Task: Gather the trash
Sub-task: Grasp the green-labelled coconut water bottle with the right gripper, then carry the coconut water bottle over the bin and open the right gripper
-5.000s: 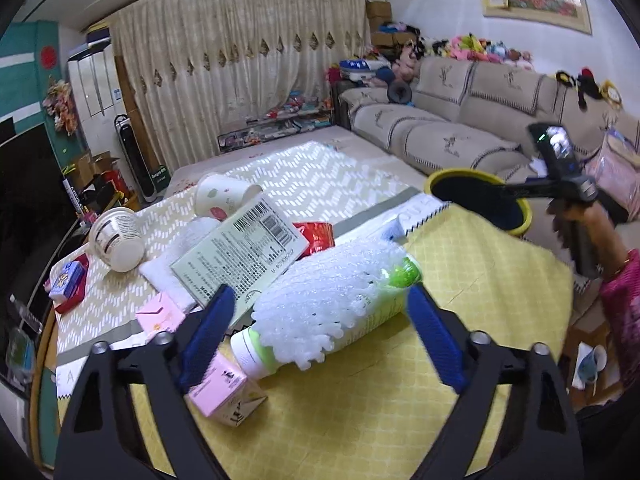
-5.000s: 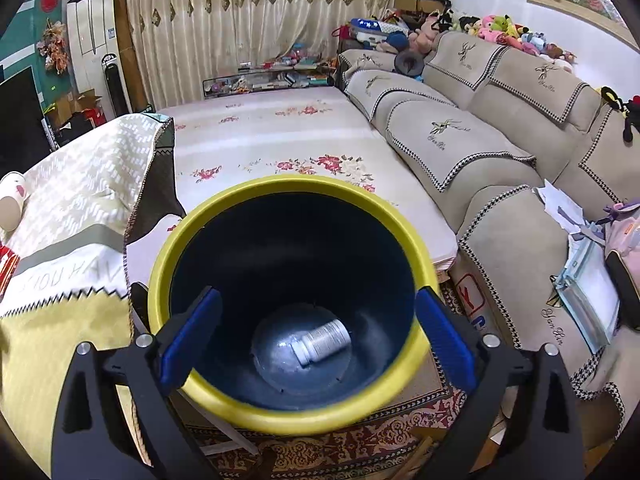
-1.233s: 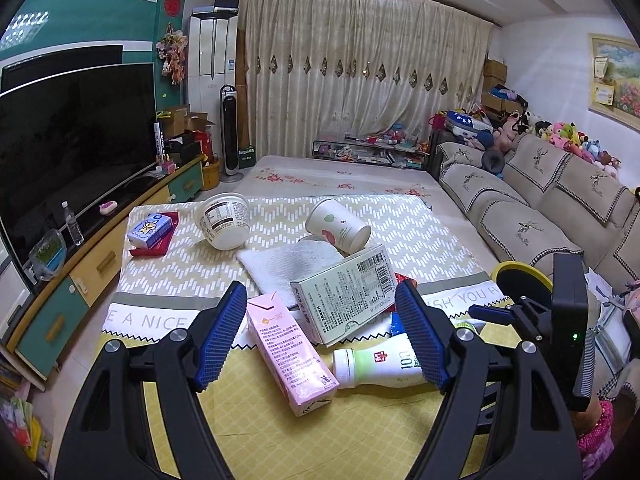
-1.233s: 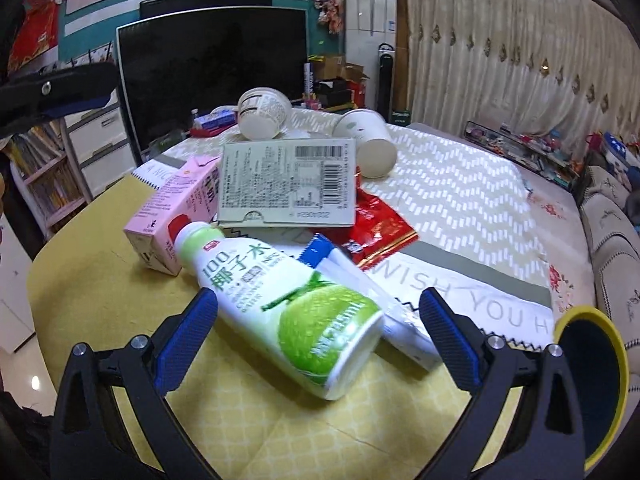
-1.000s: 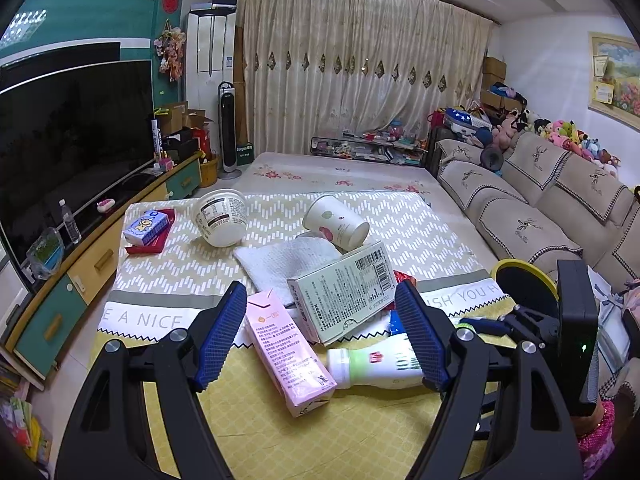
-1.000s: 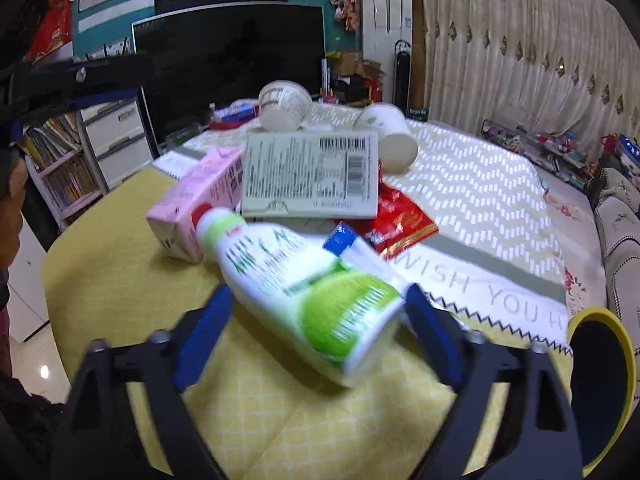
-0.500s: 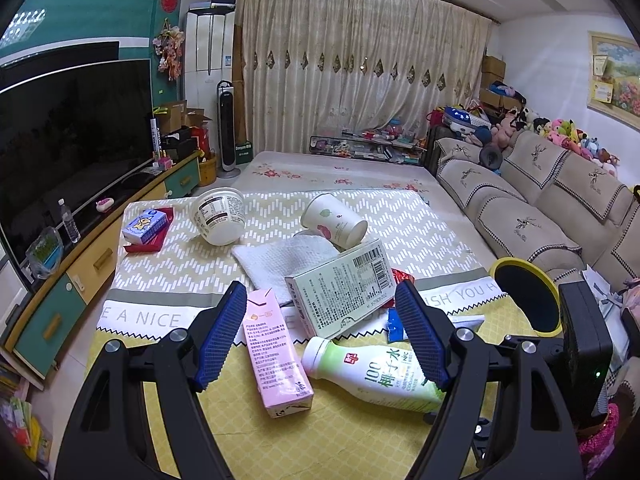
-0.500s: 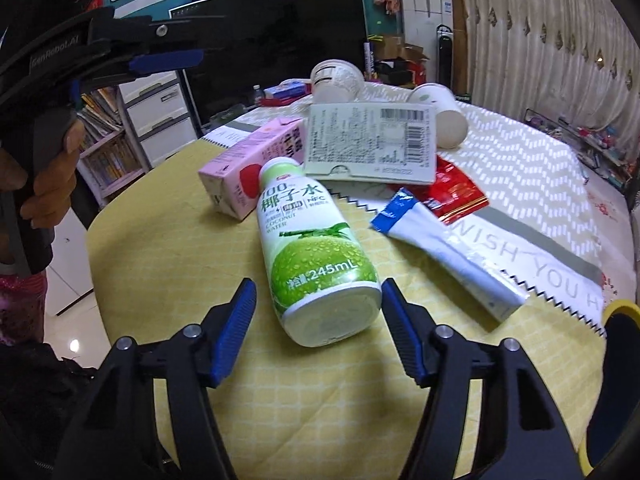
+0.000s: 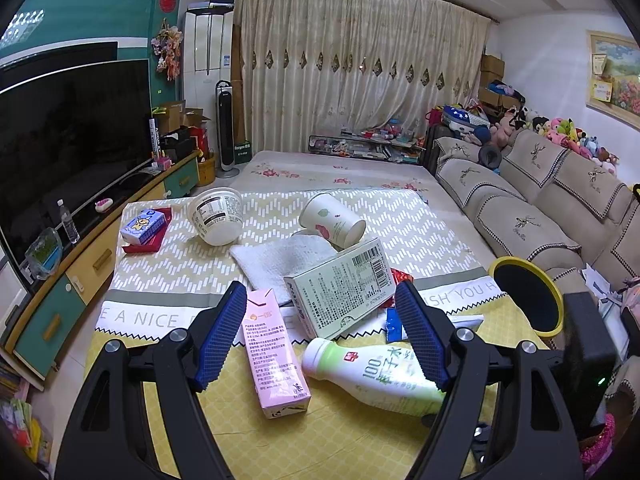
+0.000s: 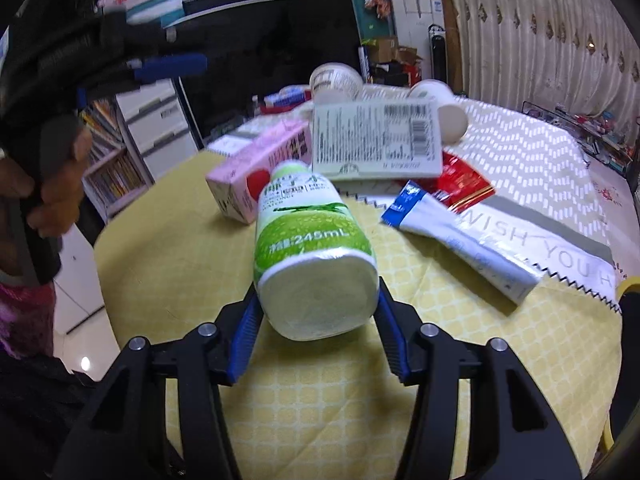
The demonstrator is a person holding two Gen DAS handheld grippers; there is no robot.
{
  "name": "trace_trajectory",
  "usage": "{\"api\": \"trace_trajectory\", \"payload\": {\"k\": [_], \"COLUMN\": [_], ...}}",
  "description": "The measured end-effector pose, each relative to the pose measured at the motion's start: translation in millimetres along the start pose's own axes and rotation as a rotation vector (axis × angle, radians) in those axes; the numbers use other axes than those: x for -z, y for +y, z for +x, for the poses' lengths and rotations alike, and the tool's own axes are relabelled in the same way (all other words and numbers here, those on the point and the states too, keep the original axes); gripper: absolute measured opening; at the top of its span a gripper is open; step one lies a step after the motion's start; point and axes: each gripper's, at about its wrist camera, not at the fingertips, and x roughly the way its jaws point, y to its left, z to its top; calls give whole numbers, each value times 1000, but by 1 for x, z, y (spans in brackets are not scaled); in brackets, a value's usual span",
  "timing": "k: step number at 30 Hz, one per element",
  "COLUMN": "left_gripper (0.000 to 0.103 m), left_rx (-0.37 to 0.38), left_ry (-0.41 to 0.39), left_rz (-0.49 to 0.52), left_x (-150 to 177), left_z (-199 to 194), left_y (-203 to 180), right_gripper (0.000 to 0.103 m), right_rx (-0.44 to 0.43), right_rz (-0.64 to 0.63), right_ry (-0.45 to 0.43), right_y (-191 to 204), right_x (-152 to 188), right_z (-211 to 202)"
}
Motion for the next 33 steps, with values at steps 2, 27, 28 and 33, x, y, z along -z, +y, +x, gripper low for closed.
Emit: {"api": "trace_trajectory", "payload": {"k": [2,27,28,33], "left_gripper": [76,77,77,77], "left_rx": [0,21,22,25], "left_ry": [-2,3,4,9], "left_rz": [4,40,40,40], "left_x": [0,1,1,2], "left_z": [-1,0,1,3], "left_y": [-1,-17,-17,-18], "right_gripper": [51,49,49,49], "right_rx": [12,147,153,166], "right_rz": [17,139,143,147], "right_ry": [-41,-264,-264,-269], "right_y": [-4,-41,-42,-44], "right_x": [-2,-14,-15,-15], "right_z": [-13,-104,-105,-109]}}
